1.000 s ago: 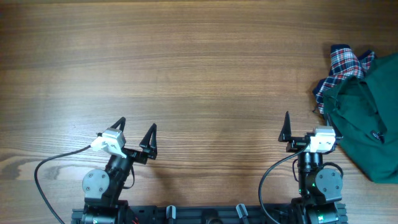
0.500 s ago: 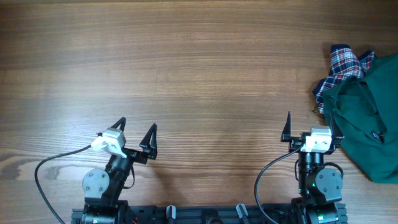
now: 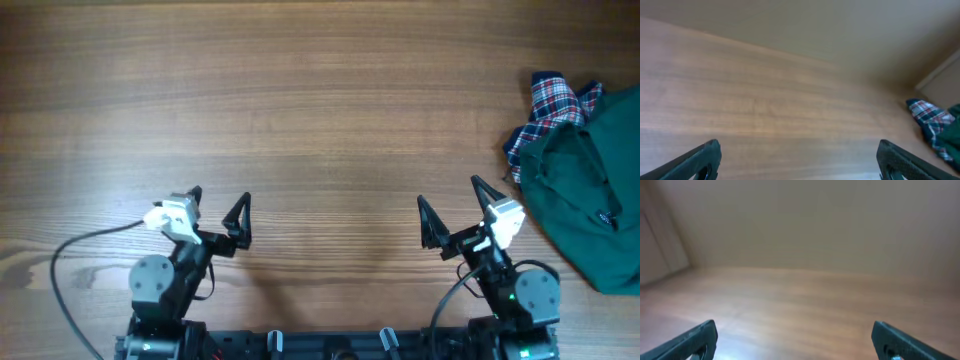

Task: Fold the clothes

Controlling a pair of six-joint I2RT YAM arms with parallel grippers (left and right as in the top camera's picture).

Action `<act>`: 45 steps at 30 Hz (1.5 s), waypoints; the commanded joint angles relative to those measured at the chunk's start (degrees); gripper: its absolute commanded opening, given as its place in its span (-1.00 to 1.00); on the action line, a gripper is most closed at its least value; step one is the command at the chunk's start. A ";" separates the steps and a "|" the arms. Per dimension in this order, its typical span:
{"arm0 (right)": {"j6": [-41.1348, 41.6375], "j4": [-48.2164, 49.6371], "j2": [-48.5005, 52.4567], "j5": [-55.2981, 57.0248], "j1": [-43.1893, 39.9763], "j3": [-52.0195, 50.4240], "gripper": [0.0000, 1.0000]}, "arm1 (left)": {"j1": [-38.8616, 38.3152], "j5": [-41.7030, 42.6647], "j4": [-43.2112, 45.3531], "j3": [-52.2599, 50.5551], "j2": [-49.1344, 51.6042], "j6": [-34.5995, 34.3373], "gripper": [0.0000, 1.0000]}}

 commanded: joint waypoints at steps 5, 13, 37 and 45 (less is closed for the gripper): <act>3.04 -13.29 31.08 -1.40 0.17 28.50 0.99 | -0.09 -6.69 -19.10 33.94 28.30 -0.46 1.00; 3.30 -24.74 57.77 -28.15 0.17 51.58 0.99 | -0.09 -3.52 -38.16 65.35 51.65 2.47 1.00; 17.99 -60.22 96.98 22.69 -35.71 84.89 0.98 | -0.09 -5.27 -49.24 65.35 58.29 -0.96 0.99; 17.68 -53.66 100.19 26.21 -37.33 84.89 0.92 | -0.09 -5.27 -49.11 65.35 58.29 -0.96 0.99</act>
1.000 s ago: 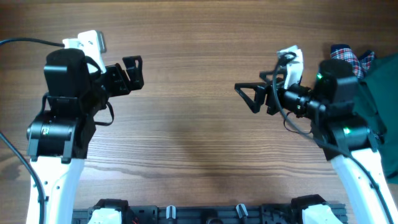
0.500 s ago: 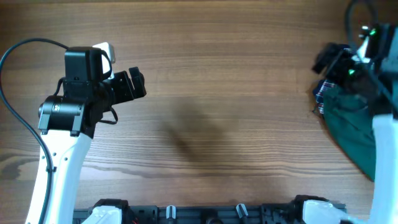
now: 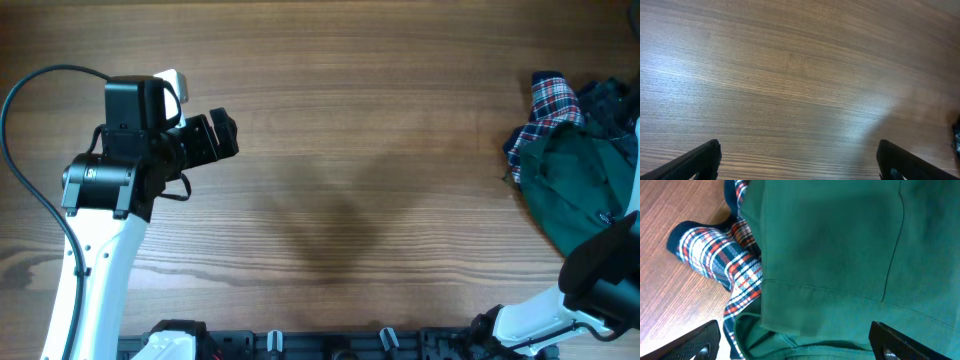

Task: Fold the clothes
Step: 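Reach the right gripper to the green garment on the plaid shirt and grasp it, then lift the green garment with the right gripper and drag it to table center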

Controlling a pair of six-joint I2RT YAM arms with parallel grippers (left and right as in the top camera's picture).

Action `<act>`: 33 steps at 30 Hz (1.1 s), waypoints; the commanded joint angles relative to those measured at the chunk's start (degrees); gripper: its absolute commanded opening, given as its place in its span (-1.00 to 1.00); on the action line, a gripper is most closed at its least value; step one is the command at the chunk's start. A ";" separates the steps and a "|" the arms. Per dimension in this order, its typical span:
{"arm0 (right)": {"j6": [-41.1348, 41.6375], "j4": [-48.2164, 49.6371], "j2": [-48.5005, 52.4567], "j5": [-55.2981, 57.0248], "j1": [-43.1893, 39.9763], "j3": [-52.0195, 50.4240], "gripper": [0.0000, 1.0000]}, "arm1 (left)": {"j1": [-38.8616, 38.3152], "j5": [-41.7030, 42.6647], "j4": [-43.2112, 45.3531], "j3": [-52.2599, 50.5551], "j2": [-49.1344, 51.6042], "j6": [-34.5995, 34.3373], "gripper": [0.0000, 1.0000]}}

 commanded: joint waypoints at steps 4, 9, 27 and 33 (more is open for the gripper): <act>-4.68 -1.03 3.48 0.11 -0.17 0.39 0.92 | -0.09 0.68 0.50 0.70 0.00 -0.94 0.99; -6.23 1.07 6.91 0.17 -0.17 0.09 0.91 | -0.09 0.70 1.64 0.70 0.00 -0.94 0.99; -12.79 -3.19 -21.62 -22.18 4.50 17.22 -0.91 | -0.09 0.70 3.61 0.70 0.00 -0.94 0.99; -14.75 -2.14 -27.47 -47.36 4.50 22.18 -0.91 | -0.09 0.72 3.56 0.70 0.00 -0.94 1.00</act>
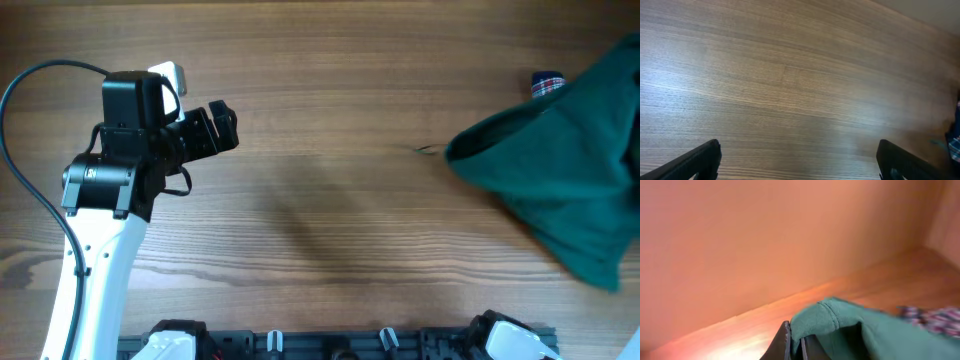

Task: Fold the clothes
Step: 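Lift the green garment with the right gripper and drag it to table center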

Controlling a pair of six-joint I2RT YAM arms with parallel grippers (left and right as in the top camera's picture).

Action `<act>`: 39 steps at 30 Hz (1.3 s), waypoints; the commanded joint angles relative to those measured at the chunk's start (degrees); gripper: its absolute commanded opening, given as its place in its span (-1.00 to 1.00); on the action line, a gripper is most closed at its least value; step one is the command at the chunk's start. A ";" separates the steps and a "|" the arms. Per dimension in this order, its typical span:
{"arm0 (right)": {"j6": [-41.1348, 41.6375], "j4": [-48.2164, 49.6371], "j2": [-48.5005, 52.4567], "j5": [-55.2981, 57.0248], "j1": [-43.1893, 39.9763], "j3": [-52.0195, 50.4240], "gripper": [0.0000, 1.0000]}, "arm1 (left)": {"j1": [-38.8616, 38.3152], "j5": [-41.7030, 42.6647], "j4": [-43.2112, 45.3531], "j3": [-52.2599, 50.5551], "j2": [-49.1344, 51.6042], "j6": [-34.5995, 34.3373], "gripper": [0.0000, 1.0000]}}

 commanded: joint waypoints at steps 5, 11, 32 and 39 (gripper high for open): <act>-0.09 -2.49 1.49 -21.16 0.22 11.43 -0.91 | -0.09 0.55 0.15 0.70 0.00 -0.52 0.99; -0.02 -2.23 8.94 -25.16 13.84 11.45 -0.91 | -0.09 0.52 0.04 0.70 0.00 -0.52 0.99; 2.01 10.75 32.39 -10.60 48.70 11.56 -0.58 | -0.09 -6.21 0.81 2.95 -7.19 -0.26 1.00; -0.15 2.16 32.04 8.02 46.90 11.56 0.65 | -0.11 -4.15 -5.11 2.93 -2.64 -0.28 1.00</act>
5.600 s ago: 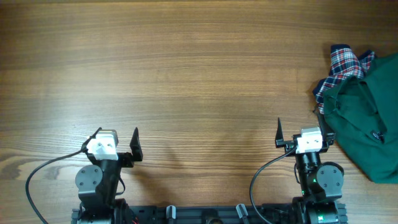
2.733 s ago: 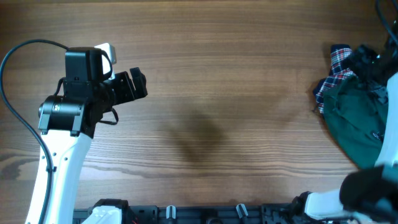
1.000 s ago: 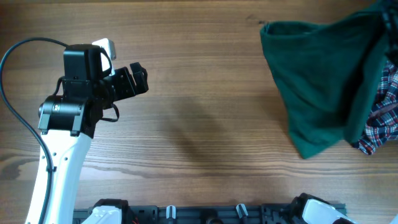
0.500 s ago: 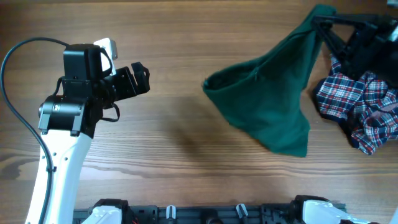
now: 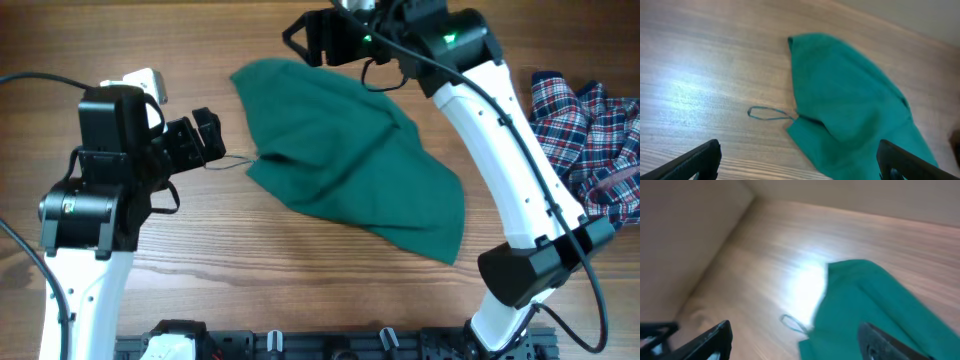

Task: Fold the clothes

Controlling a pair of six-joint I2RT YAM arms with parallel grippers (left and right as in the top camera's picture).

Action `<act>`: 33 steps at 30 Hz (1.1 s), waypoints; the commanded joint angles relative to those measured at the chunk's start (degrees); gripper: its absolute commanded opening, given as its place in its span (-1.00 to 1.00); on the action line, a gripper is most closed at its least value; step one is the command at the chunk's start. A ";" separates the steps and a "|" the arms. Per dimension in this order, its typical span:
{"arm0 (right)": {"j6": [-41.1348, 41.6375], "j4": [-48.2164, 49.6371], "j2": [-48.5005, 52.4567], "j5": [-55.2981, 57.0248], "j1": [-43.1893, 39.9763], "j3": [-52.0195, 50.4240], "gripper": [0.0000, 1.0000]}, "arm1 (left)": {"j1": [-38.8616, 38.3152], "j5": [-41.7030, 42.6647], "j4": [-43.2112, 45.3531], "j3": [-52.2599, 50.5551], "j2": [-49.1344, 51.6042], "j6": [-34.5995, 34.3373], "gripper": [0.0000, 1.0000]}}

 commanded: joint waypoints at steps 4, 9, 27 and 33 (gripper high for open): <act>-0.39 -13.84 -2.80 13.42 -6.88 0.96 0.67 | -0.15 6.01 -2.84 0.68 10.21 -0.28 1.00; -1.86 -17.73 -2.82 13.77 -10.58 0.96 0.72 | -5.95 10.23 -7.52 0.66 24.20 -0.31 1.00; -4.83 -23.67 -2.82 13.79 -10.80 0.96 0.71 | -2.34 11.45 3.69 0.68 43.30 5.92 0.86; -4.68 -24.30 -2.82 13.79 -10.80 0.96 0.70 | -4.28 11.65 5.22 -1.64 43.32 12.00 0.52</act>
